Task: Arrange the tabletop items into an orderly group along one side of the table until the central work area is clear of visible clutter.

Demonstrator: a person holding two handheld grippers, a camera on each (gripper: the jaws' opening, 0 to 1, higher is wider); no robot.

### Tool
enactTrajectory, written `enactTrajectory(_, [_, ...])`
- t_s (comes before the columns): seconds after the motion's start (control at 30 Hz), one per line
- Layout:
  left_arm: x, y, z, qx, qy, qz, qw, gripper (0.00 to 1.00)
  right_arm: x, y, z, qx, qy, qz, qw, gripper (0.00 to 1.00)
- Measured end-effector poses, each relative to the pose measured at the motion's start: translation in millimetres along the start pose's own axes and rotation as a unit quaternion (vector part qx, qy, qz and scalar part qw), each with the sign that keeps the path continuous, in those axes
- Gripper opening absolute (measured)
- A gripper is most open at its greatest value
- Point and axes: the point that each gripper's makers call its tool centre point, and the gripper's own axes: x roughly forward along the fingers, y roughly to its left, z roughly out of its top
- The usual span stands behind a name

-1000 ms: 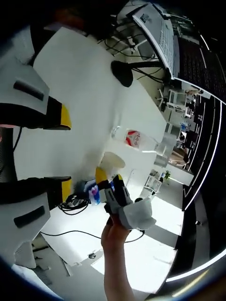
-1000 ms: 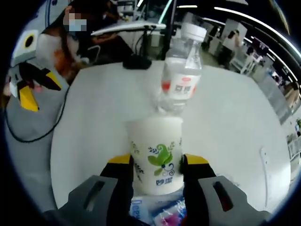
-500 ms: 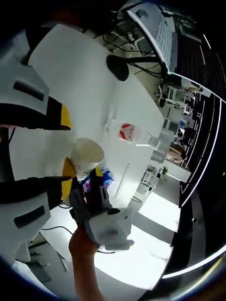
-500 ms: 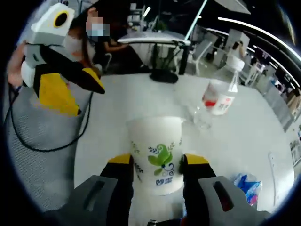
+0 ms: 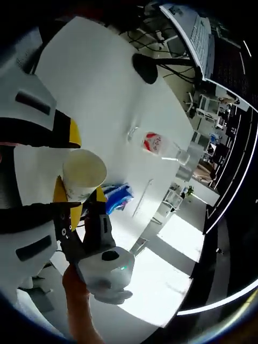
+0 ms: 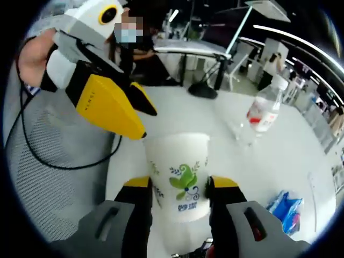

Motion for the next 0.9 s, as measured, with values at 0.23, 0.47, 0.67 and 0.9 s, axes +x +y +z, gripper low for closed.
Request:
enactTrajectory(0.23, [2, -10.7, -7.8, 0.014, 0.019, -0.019, 0.9995, 0.37, -6, 14, 5.1, -0.048, -0.005, 0.005, 0.9988, 0.4])
enactTrajectory(0.47, [5, -14.7, -10.2, 0.005, 0.023, -0.034, 0.9992, 0.31, -10, 24, 16.0, -0.066, -0.015, 0.002, 0.9977, 0.4])
enactTrajectory(0.67, [5, -17.3, -8.9, -0.006, 0.017, -0.043, 0.9989, 0.21, -10, 27, 23.9, -0.067, -0.024, -0.005, 0.9975, 0.4])
enactTrajectory(0.9, [4, -22.1, -5.6, -0.018, 0.008, -0.063, 0.9978, 0.09, -10, 29, 25.9, -0.065, -0.027, -0.01, 0.9975, 0.39])
